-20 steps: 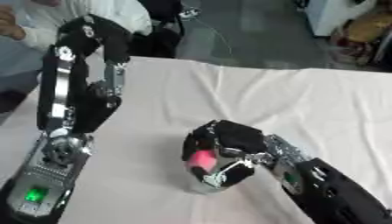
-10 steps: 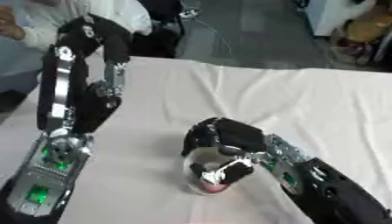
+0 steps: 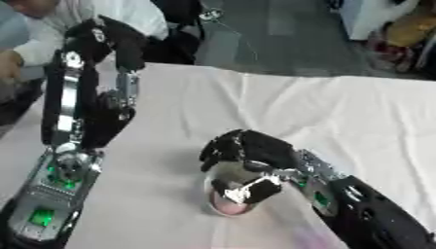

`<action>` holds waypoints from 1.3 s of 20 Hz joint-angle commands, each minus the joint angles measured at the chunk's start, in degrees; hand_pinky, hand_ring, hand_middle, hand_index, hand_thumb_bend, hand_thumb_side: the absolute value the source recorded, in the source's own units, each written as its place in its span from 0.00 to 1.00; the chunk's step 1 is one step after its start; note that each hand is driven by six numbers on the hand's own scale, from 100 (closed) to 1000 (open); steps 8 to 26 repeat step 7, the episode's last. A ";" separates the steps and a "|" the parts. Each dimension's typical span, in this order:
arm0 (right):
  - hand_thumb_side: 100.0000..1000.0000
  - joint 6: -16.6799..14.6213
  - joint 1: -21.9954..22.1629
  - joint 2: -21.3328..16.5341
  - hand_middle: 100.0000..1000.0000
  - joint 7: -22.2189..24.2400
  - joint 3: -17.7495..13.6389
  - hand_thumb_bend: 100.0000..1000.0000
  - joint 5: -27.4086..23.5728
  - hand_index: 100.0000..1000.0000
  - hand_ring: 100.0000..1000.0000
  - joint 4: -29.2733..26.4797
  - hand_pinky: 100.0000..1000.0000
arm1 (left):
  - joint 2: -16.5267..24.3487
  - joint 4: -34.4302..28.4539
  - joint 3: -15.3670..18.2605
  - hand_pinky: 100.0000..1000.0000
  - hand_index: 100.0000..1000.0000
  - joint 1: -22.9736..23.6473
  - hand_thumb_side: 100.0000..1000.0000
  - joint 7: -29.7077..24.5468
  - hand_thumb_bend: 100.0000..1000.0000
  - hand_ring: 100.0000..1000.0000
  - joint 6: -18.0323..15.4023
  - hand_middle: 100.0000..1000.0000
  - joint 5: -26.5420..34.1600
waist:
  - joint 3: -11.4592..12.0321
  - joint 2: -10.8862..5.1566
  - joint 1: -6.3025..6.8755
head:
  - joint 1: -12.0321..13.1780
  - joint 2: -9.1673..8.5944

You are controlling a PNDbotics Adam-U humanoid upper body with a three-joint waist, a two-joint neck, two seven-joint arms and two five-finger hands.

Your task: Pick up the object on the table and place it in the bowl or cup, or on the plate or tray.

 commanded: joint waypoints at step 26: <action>0.50 5.01 0.96 -1.68 0.68 -2.38 -3.73 0.01 -5.55 0.68 0.65 -11.25 0.48 | 0.93 -0.88 0.19 0.48 0.58 -0.63 0.62 0.00 0.00 0.32 -0.07 0.51 0.15 | 0.01 -0.86 0.22 | -2.08 -7.53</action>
